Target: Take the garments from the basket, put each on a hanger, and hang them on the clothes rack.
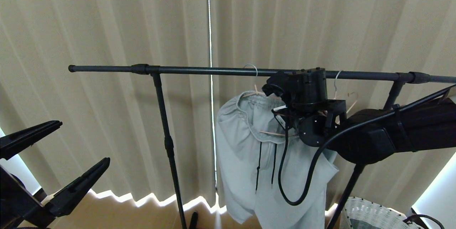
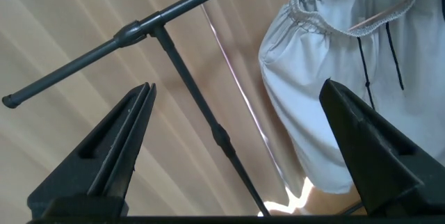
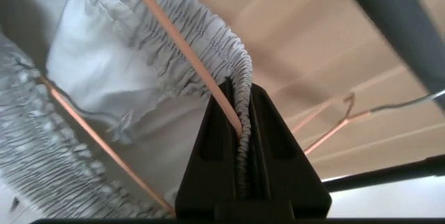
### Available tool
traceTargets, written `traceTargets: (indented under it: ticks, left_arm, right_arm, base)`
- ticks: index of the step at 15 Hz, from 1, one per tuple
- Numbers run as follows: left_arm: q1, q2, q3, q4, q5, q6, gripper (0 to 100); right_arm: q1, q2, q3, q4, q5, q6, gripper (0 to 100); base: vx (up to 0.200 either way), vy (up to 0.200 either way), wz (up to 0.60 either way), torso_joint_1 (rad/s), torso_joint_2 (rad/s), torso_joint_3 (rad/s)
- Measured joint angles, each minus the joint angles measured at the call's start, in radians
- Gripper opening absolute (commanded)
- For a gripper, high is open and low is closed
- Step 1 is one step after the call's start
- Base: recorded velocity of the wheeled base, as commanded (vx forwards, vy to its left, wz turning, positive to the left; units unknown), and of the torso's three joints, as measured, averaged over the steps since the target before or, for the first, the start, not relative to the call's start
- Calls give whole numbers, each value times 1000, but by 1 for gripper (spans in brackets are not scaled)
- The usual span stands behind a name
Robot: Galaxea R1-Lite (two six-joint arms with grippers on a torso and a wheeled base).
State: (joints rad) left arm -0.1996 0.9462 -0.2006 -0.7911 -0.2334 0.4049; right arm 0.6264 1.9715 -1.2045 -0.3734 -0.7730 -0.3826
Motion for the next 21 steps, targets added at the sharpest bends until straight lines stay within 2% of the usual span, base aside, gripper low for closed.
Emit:
traceTargets:
  ticks: [2, 3, 8, 12, 15, 19, 21]
  left_arm:
    - [0, 0, 0, 0, 0, 0, 100]
    - [0, 0, 0, 0, 0, 0, 100]
    - [2, 0, 0, 0, 0, 0, 100]
    - [2, 0, 0, 0, 0, -1, 100]
    - [1, 3, 0, 3, 0, -2, 100]
    - [20, 16, 0, 3, -1, -4, 100]
    - [34, 43, -3, 0, -1, -8, 100]
  right_arm:
    - [4, 0, -5, 25, 1, 0, 0]
    - [7, 0, -6, 26, 1, 0, 100]
    - [33, -1, -3, 8, 18, 55, 100]
    - [50, 0, -3, 8, 143, 119, 100]
    - [51, -2, -3, 8, 271, 202, 100]
    - [58, -32, 20, 8, 284, 268, 100]
    - [64, -106, 91, 9, 281, 287, 100]
  base:
    - [0, 0, 0, 0, 0, 0]
    - [0, 0, 0, 0, 0, 0]
    - [0, 0, 0, 0, 0, 0]
    - [0, 0, 0, 0, 0, 0]
    - [0, 0, 0, 0, 0, 0]
    - [0, 0, 0, 0, 0, 0]
    - [0, 0, 0, 0, 0, 0]
